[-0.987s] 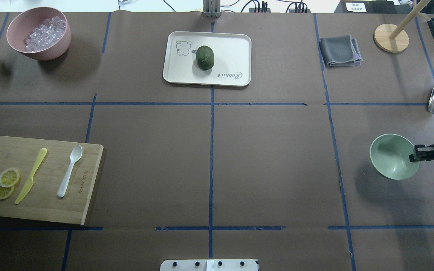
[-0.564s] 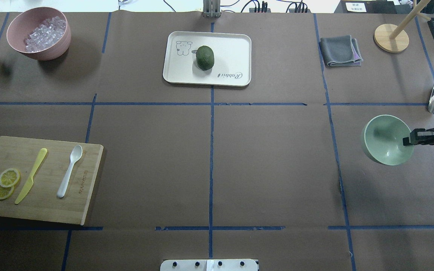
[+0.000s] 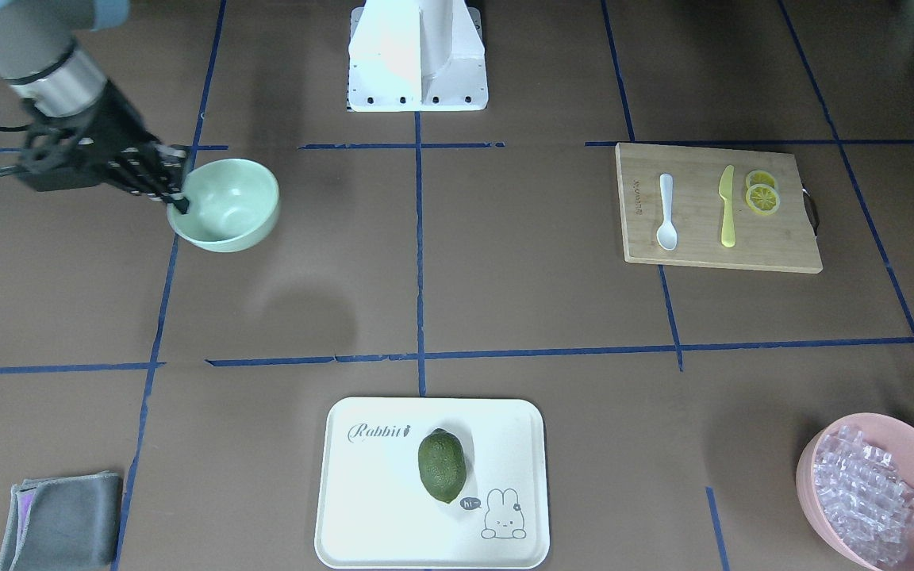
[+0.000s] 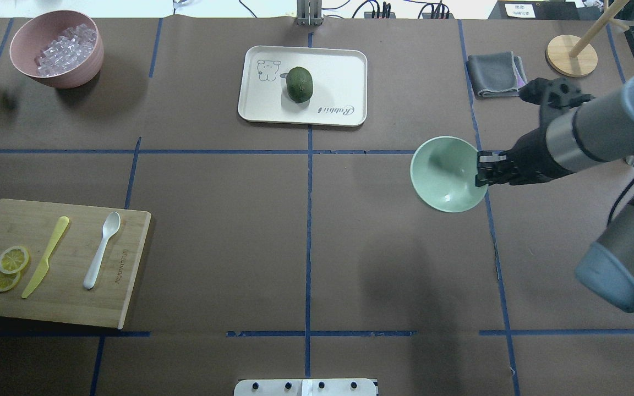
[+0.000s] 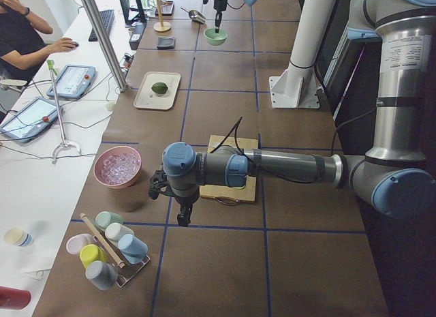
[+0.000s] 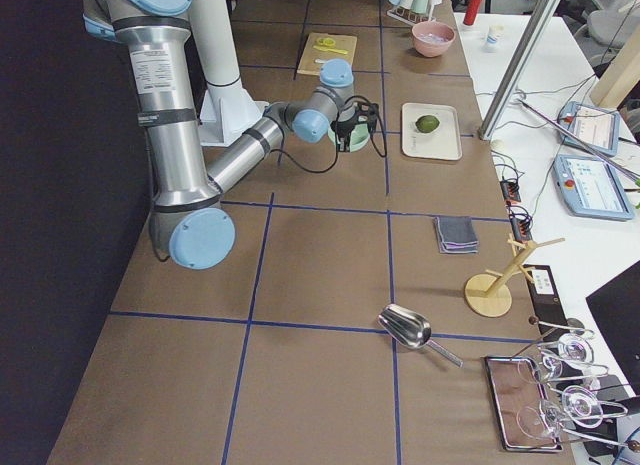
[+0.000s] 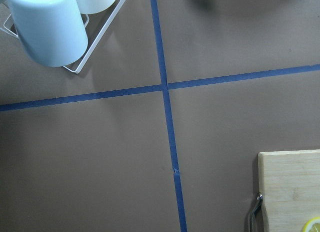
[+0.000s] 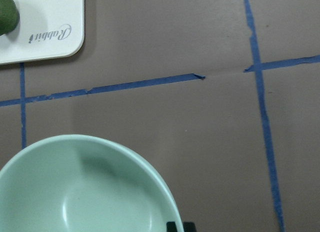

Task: Place spoon in bowl
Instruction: 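Lift the green bowl with the right gripper and carry it toward table center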

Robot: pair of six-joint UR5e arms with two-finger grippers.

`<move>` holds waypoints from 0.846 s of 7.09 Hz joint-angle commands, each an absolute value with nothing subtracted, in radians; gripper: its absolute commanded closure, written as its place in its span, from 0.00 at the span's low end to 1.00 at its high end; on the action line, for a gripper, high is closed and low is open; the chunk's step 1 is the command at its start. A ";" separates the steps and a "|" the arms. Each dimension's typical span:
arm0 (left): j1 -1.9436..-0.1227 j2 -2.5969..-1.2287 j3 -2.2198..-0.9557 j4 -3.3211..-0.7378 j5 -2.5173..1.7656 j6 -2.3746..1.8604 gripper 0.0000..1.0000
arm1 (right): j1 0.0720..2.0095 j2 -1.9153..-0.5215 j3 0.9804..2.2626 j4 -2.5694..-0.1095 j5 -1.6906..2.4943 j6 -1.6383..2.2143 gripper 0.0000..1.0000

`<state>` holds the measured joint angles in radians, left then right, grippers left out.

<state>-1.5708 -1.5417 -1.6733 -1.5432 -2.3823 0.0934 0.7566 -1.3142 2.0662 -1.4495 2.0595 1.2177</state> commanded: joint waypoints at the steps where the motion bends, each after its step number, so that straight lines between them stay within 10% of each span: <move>1: -1.571 -1.542 -1.671 -1.543 -2.382 0.091 0.00 | 0.622 -1.090 1.993 -1.597 2.000 1.372 1.00; 6: -1.569 -1.543 -1.669 -1.543 -2.382 0.091 0.00 | 0.488 -0.968 1.711 -1.394 1.881 1.405 0.99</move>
